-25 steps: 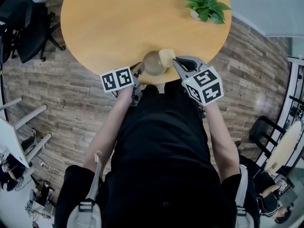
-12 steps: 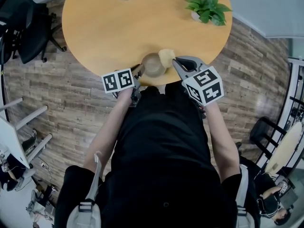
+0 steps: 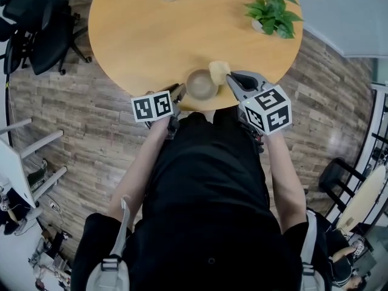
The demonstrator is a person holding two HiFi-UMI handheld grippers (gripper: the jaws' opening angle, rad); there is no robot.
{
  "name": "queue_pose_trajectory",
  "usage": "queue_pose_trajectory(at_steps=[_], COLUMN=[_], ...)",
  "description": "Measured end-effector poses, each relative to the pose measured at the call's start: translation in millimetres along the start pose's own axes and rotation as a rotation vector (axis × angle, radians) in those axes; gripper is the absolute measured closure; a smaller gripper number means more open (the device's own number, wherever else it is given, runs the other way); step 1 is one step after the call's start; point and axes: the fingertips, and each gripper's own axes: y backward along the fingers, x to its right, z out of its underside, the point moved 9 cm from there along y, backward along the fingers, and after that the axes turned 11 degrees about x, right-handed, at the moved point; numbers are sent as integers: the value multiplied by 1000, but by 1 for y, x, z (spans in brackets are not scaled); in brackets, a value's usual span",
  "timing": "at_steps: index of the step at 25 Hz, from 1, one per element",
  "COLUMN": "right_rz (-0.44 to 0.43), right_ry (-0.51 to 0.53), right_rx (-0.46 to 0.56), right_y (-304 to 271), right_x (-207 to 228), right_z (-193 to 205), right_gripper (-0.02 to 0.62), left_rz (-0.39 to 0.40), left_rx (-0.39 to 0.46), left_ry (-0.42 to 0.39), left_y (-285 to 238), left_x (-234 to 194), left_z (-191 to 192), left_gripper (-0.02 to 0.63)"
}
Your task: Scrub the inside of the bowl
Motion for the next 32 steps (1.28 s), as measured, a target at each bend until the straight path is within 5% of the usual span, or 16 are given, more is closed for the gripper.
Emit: queue_pose_trajectory(at_steps=[10, 23, 32], right_rz=[-55, -88, -75], right_ry=[-19, -29, -43], right_rx=[95, 128, 132], right_y=[6, 14, 22], right_x=[-6, -19, -13], right_z=[-14, -3, 0], right_gripper=[571, 572, 572], left_rz=[111, 290, 311], left_rx=[176, 218, 202], left_ry=[-224, -261, -283], left_y=[53, 61, 59], left_x=[53, 87, 91], left_z=[-40, -36, -35], left_gripper=[578, 594, 594])
